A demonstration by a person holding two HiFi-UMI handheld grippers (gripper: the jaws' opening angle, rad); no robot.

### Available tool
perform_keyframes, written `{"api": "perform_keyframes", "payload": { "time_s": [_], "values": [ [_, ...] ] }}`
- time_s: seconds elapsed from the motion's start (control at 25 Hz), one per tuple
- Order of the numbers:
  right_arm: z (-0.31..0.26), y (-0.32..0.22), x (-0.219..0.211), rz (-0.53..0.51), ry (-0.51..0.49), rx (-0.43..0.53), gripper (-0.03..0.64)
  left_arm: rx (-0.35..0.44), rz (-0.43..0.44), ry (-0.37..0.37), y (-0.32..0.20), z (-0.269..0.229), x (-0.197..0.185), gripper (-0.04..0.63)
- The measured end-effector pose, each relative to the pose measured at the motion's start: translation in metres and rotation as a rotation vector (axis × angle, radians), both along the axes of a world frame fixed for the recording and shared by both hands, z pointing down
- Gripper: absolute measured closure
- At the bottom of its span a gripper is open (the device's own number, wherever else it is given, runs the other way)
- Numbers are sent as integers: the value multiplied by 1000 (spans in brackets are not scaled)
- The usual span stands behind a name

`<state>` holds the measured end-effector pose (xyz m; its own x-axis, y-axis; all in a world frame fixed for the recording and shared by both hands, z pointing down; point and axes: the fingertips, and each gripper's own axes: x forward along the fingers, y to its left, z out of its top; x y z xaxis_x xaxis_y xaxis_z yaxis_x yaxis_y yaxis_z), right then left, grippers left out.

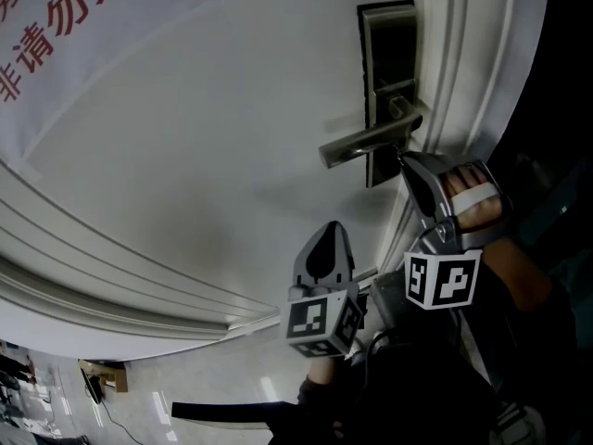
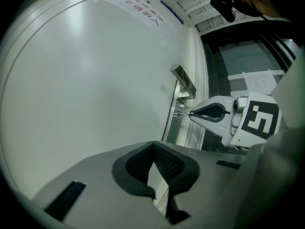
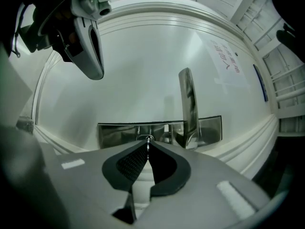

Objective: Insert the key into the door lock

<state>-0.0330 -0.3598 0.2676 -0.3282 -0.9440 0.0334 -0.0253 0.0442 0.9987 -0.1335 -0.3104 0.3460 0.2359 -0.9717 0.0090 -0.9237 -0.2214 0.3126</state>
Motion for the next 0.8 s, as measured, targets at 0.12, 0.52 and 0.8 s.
{"api": "perform_keyframes", "payload": {
  "time_s": [0.12, 0.52, 0.8],
  "values": [
    [0, 0, 0, 0, 2, 0, 605, 0, 2, -8, 0, 1, 1, 595],
    [0, 0, -1, 2, 12, 2, 606, 5, 1, -19, 0, -3, 0, 595],
    [0, -1, -2, 5, 15, 4, 605, 2, 6, -20, -1, -5, -1, 595]
  ]
}}
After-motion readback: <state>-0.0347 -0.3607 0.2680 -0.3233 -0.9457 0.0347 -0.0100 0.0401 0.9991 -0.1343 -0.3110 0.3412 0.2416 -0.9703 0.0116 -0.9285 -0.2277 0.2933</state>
